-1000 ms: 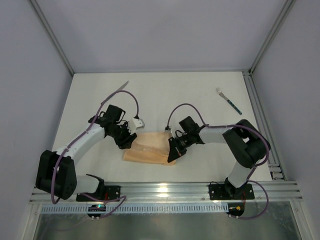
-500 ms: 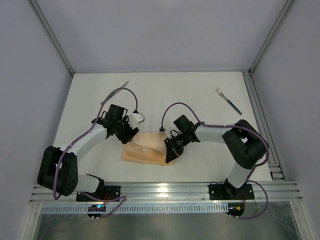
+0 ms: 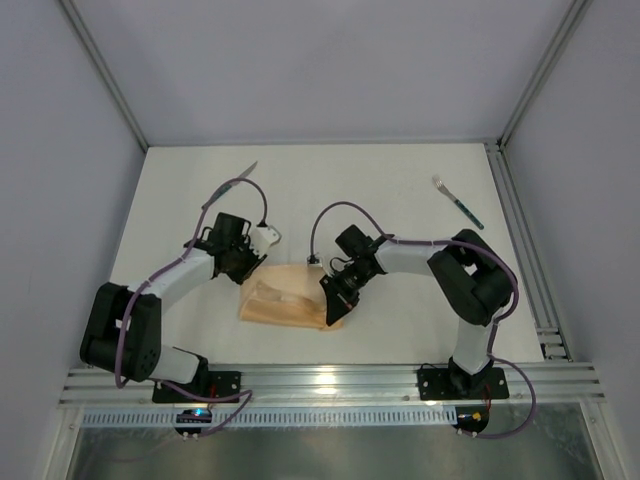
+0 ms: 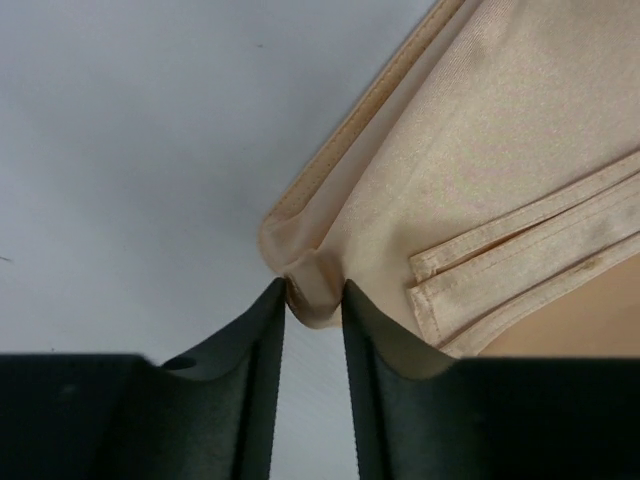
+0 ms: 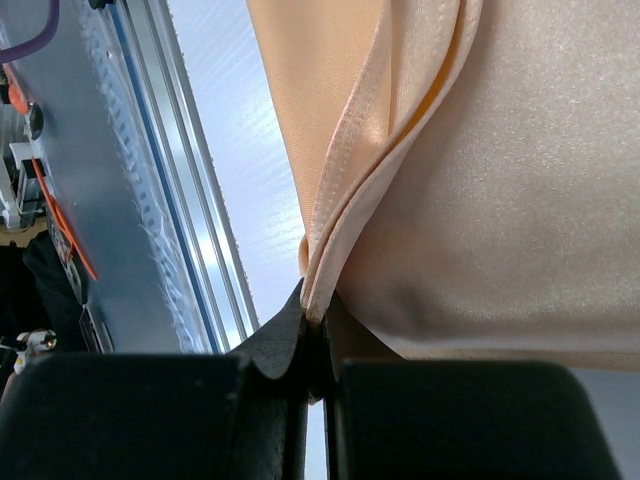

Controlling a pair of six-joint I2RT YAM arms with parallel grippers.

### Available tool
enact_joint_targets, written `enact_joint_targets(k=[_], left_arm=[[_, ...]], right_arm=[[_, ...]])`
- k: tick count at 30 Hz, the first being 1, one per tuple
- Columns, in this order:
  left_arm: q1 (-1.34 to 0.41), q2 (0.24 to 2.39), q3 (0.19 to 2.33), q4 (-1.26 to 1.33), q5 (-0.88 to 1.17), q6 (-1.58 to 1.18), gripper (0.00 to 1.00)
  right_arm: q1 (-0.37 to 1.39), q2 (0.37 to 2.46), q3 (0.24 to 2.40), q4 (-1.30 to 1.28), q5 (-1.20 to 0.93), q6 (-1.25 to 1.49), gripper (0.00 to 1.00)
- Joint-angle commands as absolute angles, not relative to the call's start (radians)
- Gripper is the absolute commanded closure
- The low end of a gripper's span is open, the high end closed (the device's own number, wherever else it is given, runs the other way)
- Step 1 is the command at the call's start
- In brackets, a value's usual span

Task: Fold the napkin into a case and place the utensils inside
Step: Fold the lower triangle-folded napkin at the center of the board.

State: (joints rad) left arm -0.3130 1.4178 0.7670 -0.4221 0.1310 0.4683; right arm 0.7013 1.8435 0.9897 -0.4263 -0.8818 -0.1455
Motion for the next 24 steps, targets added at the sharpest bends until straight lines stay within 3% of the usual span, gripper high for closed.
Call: enact_joint_targets(k=[1,2,5,8,10,12,14,18,24], left_arm=[[-0.313,1.433,0.772,-0.380,0.175,0.472,0.75],[-0.313,1.449,0.772,-0.382,0.175,0.476,0.85],[-0.313,1.466,0.772,-0.365,0.193,0.477,1.00],[-0.313,1.476,0.787,-0.347,0.180,0.460,1.00],[-0.313,1.470,0.792,-0.327,0.116,0.450,0.93],[-0.313,1.433,0.781,-0.301,0.083,0.437,0.60],[-0.313,1.396,0.779,-0.308,0.086,0.436,0.48],[-0.313,1.283,0.798,-0.377,0.146,0.428,0.45],[-0.321,1.151,0.784,-0.498,0.359,0.457,0.59]], right_arm=[[0.710,1.852,1.028,-0.479,-0.933,-0.206,0.96],[0.710,1.847,1.026,-0.477,-0.933,-0.207,0.96],[0.712,1.832,1.022,-0.477,-0.951,-0.224,0.96],[0.712,1.851,1.020,-0.460,-0.922,-0.183,0.96],[0.707,1.874,1.023,-0.451,-0.926,-0.155,0.96],[0.703,1.876,1.014,-0.420,-0.908,-0.126,0.96],[0.700,1.878,1.014,-0.411,-0.908,-0.115,0.96],[0.695,1.884,1.012,-0.402,-0.917,-0.106,0.96],[0.692,1.887,1.003,-0.382,-0.910,-0.089,0.96]])
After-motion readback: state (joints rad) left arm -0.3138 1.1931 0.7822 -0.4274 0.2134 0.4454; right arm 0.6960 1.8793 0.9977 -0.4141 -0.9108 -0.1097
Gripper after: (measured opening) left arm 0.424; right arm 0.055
